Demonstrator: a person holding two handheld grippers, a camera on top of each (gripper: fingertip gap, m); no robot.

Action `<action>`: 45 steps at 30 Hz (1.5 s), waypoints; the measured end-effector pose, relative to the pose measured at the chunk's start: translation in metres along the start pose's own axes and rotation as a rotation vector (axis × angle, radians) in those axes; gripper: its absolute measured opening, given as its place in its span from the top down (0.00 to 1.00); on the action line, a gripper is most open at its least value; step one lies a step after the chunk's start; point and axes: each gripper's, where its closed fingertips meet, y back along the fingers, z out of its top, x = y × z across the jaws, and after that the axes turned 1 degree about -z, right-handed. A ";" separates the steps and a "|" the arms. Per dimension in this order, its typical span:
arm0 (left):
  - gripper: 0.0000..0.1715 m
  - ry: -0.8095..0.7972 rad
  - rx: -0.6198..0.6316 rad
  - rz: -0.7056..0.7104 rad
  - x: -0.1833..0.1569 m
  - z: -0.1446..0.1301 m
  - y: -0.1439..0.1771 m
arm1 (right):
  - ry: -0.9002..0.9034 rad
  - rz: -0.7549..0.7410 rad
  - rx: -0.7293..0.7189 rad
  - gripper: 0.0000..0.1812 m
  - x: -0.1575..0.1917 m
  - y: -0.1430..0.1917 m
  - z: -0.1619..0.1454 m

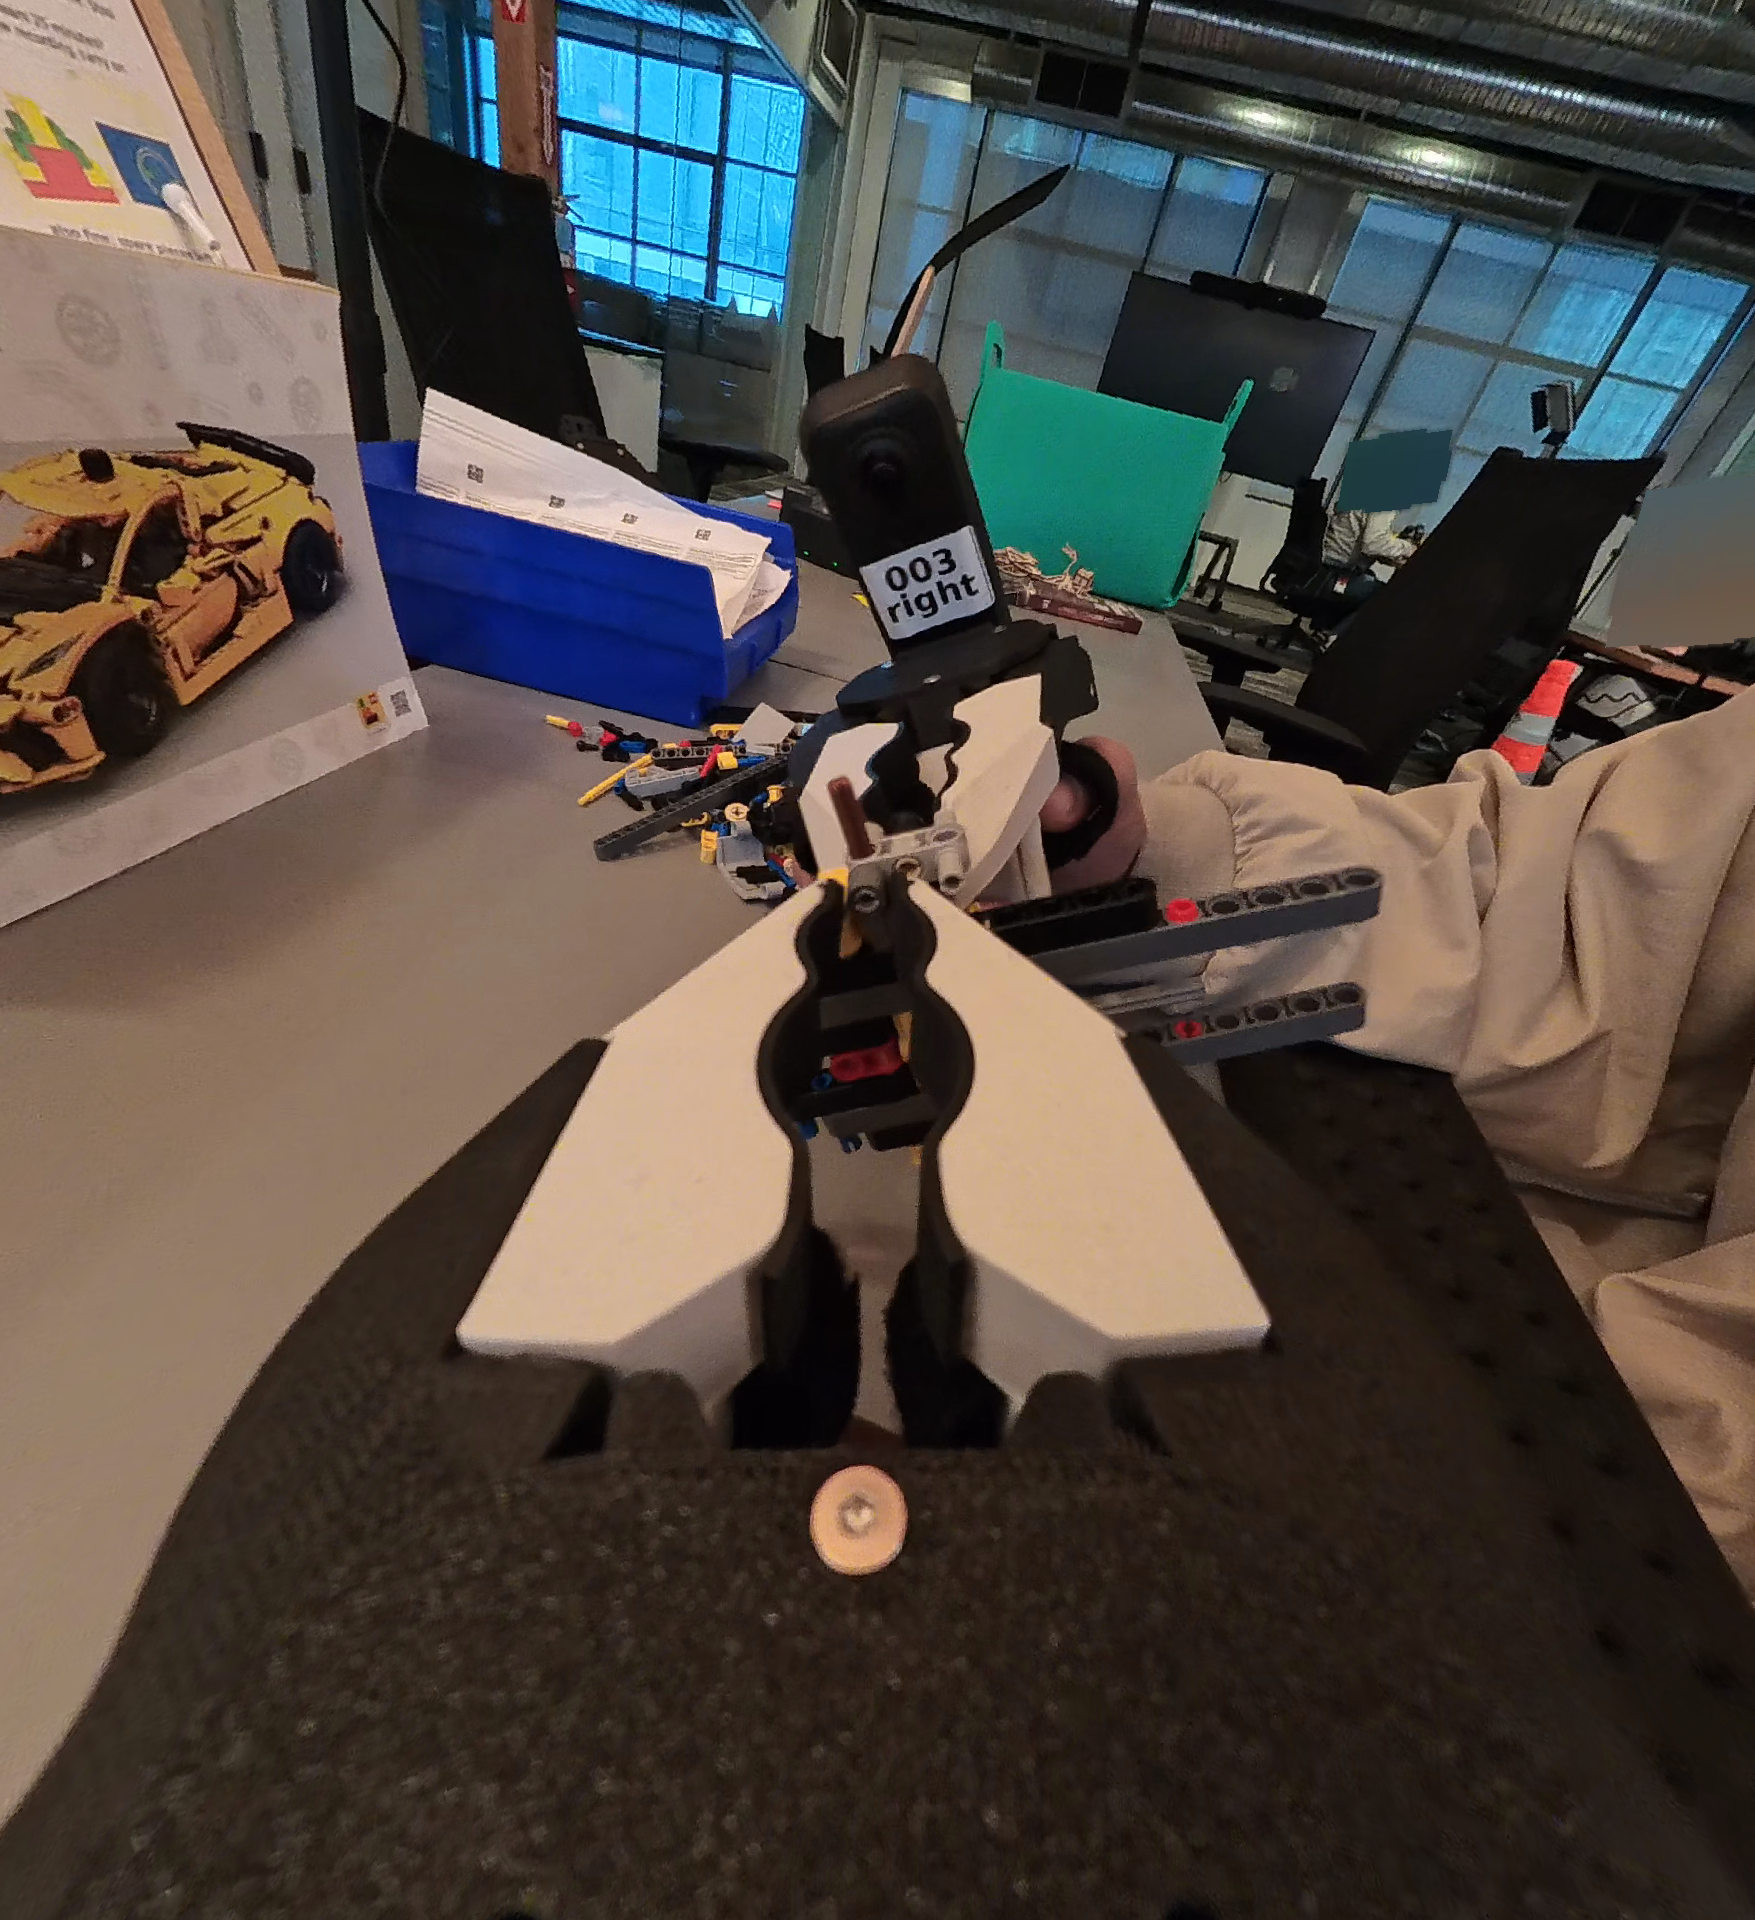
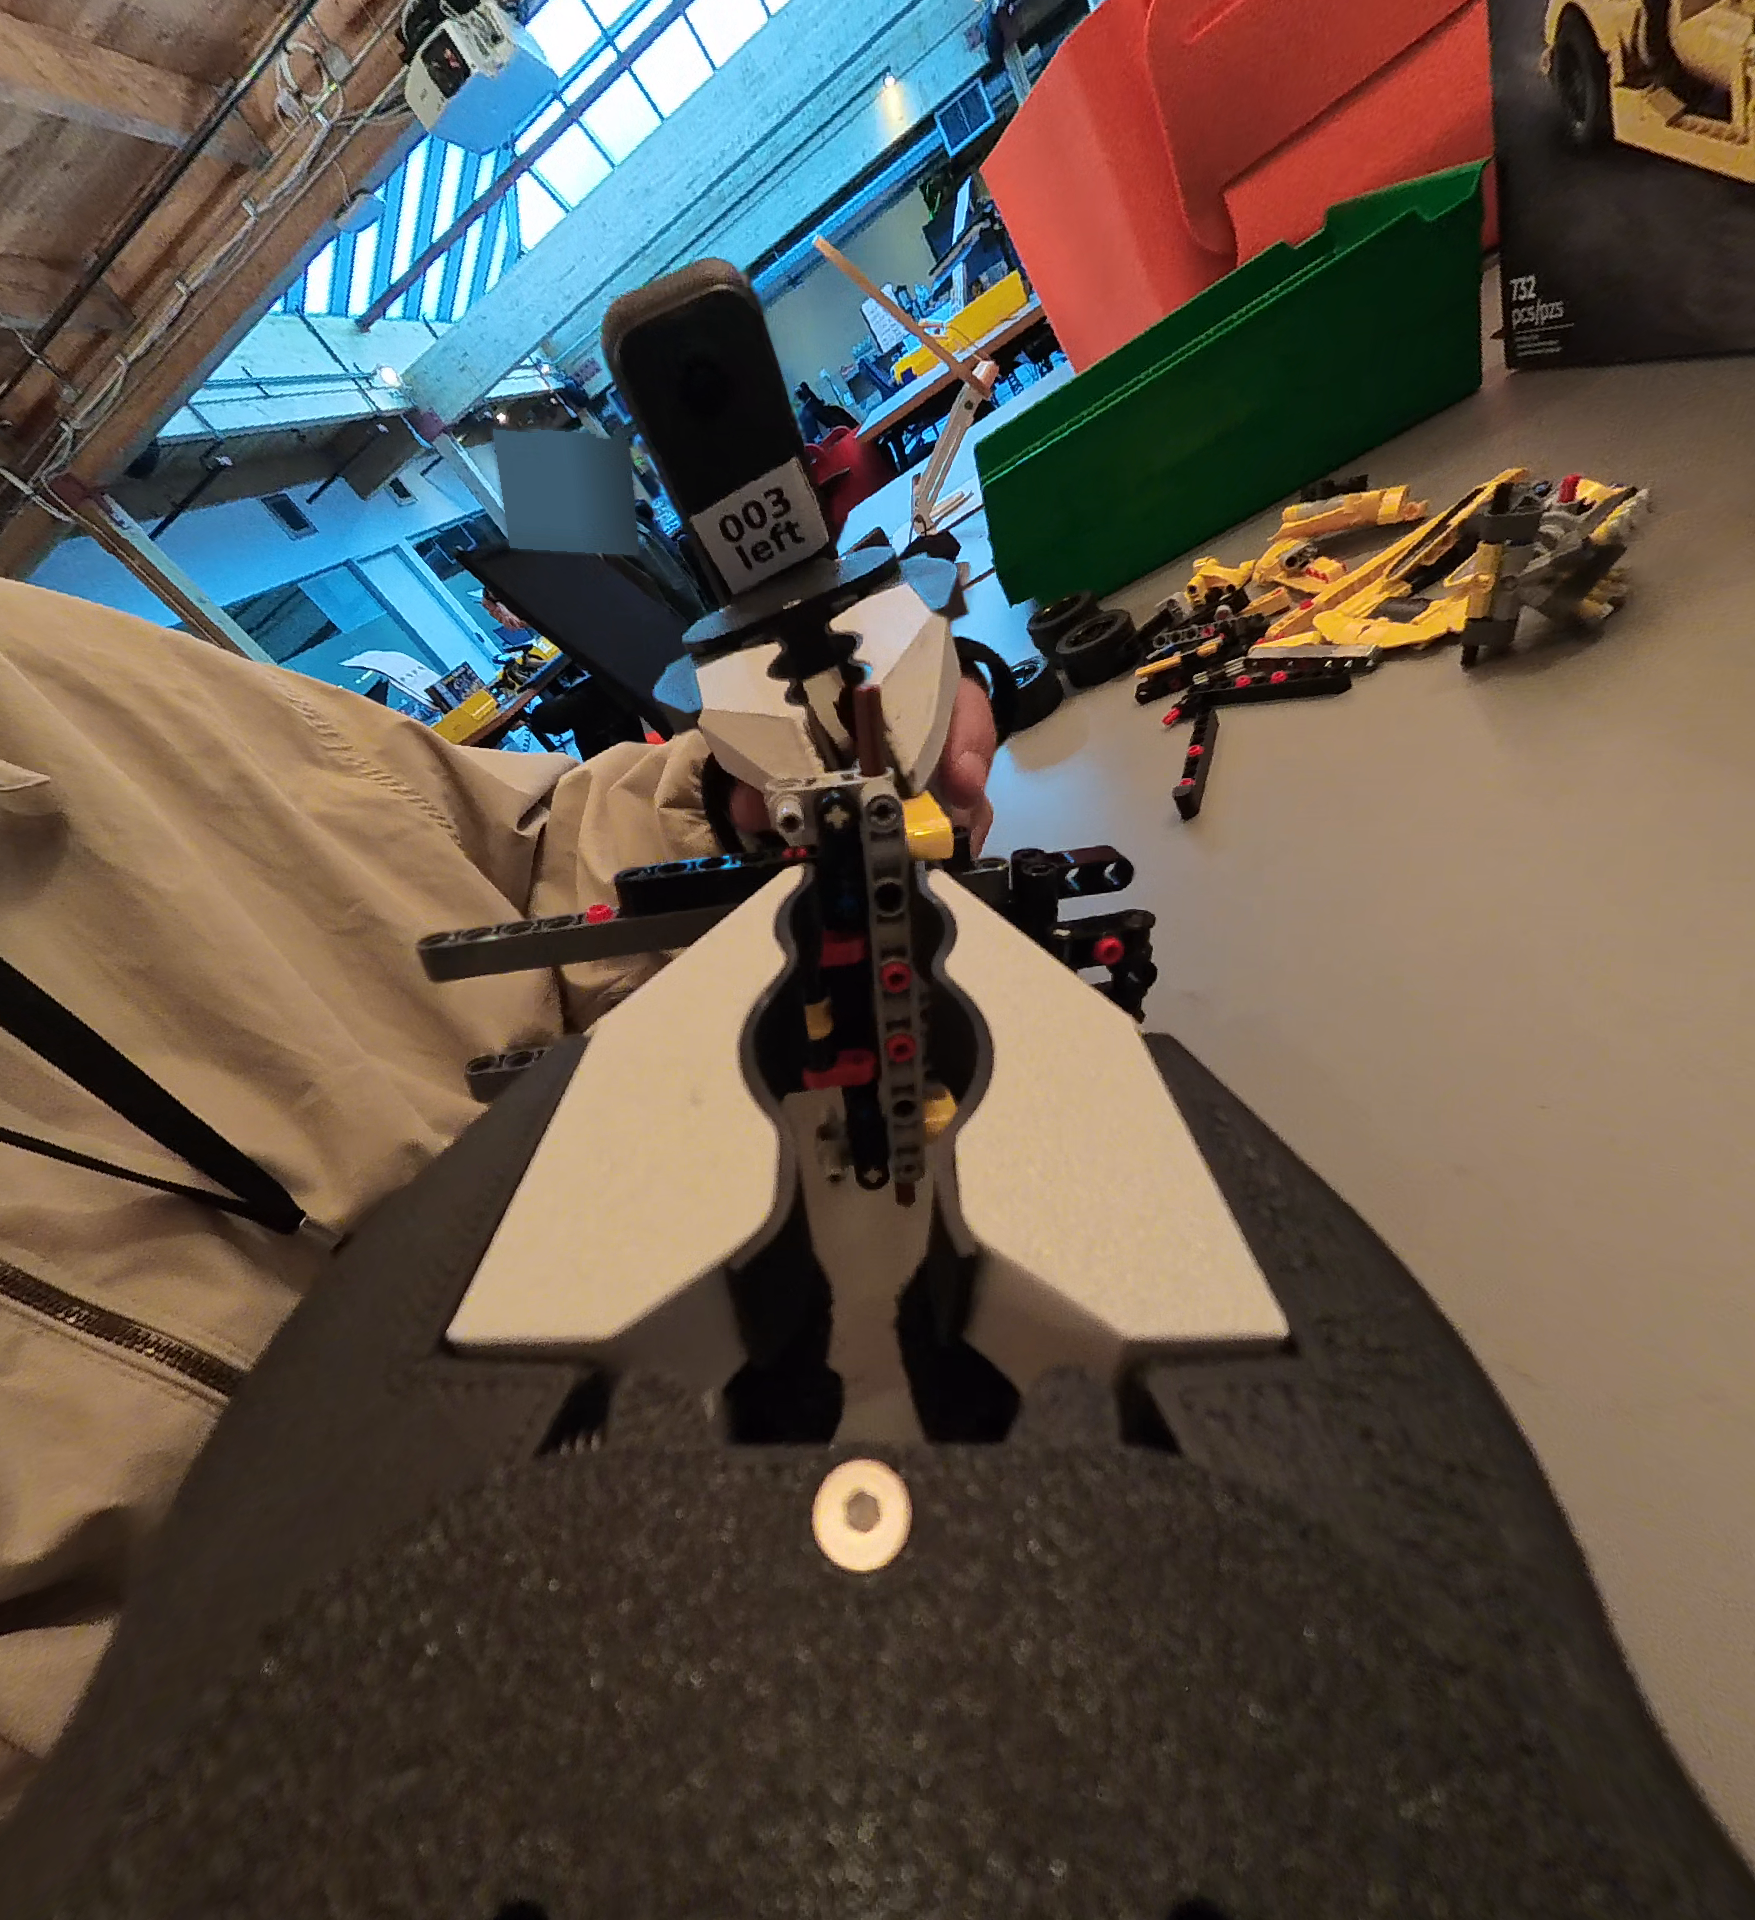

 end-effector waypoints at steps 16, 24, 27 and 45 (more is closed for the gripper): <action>0.96 -0.112 0.021 -0.031 -0.009 -0.005 -0.001 | 0.267 -0.037 -0.058 0.81 0.014 0.003 0.011; 0.96 -0.090 0.018 -0.067 -0.015 -0.007 -0.004 | 0.228 -0.013 0.037 0.87 0.014 -0.003 0.000; 0.97 -0.093 0.038 -0.077 -0.016 -0.012 -0.004 | 0.196 0.019 0.068 0.87 0.014 -0.001 -0.005; 0.96 -0.191 0.171 0.025 0.001 -0.038 -0.008 | 0.113 -0.070 0.112 0.88 -0.015 0.005 -0.015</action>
